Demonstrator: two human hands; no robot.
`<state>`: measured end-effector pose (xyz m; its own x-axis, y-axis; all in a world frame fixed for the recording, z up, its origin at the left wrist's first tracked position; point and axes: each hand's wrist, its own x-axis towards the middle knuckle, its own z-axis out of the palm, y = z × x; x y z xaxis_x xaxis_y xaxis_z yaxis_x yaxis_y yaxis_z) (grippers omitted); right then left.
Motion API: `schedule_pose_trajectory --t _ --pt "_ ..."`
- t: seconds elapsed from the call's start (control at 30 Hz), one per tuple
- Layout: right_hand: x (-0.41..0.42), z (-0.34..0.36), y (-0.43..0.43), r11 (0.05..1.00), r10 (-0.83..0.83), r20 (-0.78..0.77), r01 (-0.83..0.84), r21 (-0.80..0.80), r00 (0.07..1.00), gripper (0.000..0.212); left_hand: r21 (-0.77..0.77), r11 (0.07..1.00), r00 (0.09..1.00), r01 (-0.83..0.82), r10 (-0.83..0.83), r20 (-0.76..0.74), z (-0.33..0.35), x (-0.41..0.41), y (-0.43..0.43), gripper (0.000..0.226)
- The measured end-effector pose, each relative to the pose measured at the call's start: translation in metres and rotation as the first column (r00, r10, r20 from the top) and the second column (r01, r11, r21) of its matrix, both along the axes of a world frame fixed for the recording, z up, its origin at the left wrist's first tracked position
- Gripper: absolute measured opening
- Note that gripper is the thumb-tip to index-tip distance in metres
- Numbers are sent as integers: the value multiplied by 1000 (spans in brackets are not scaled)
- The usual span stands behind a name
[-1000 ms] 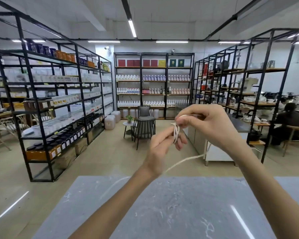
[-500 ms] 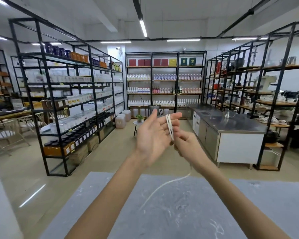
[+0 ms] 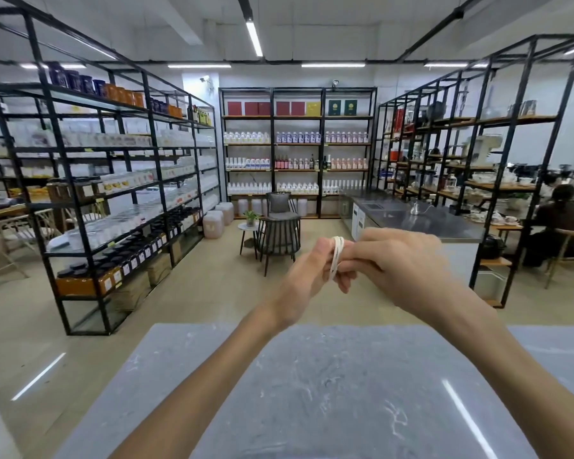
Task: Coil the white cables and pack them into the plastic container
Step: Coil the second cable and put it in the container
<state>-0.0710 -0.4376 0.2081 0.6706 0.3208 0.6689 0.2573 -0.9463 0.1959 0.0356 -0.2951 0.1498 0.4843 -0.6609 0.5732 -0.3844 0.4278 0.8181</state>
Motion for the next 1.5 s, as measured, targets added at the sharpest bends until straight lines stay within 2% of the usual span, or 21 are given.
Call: schedule_pose_trajectory --t 0.17,0.23,0.27,0.3,0.37,0.43,0.53,0.6,0.63,0.7,0.77,0.83,0.93,1.0,1.03,1.13,1.23,1.3,1.37,1.43,1.5 --pt "-6 12 -17 988 108 238 -77 -136 965 21 128 991 996 26 -35 76 3 -18 -8 82" --pt "2 14 -26 984 178 205 -179 -16 962 21 137 984 993 113 -117 27 4 -25 -8 83" --pt "7 14 -30 939 280 103 -295 178 954 19 141 976 986 167 -167 -11 6 -26 -5 82" --pt "11 14 -35 825 425 -18 -380 418 905 18 166 962 976 218 -213 -46 8 -27 -1 81" --pt "23 6 -44 577 665 -148 -379 723 732 19 257 918 953 303 -283 -111 13 -28 8 81" --pt "39 -11 -49 455 745 -165 -312 834 646 13 281 864 905 418 -369 -211 17 -30 14 84" --pt "57 -50 -33 274 666 -84 -138 952 741 19 52 851 810 523 -476 -343 23 -27 14 86" --pt "61 -83 -10 153 644 -54 -59 987 763 30 -142 910 823 389 -413 -391 26 -14 8 83" --pt "58 -97 4 146 660 -84 -18 989 746 31 -205 945 850 257 -321 -417 27 -4 6 81" --pt "46 -117 26 274 679 -244 70 959 692 27 -199 978 897 -68 -28 -442 24 17 3 76" --pt "34 -123 33 478 603 -385 70 875 699 18 -95 955 890 -282 223 -398 11 33 7 73" --pt "23 -110 28 692 420 -390 -10 722 819 15 36 951 899 -308 303 -315 -10 35 15 73" --pt "17 -66 15 898 208 -106 -147 415 972 20 174 969 963 -178 208 -169 -41 15 19 79" --pt "26 -39 4 924 195 38 -197 327 980 16 185 979 988 -86 108 -114 -52 -4 14 78" --pt "35 -31 -1 907 219 40 -219 359 975 11 156 987 990 -31 52 -129 -52 -11 12 76" --pt "65 -32 -6 708 346 -158 -147 691 925 12 4 990 960 143 -138 -242 -36 -19 15 72" --pt "76 -78 10 634 415 -299 -37 773 859 32 -156 983 922 98 -149 -358 -17 -6 26 77" --pt "60 -115 25 665 475 -446 22 746 759 28 -184 980 916 -75 -5 -401 -10 11 30 76" --pt "35 -131 35 769 469 -570 6 639 674 23 -100 960 900 -260 204 -384 -12 27 32 73" --pt "22 -117 34 849 397 -551 -66 525 734 25 66 939 889 -339 342 -305 -24 31 33 73" --pt "24 -84 23 939 228 -343 -112 324 911 36 200 942 935 -271 307 -176 -45 21 27 77"
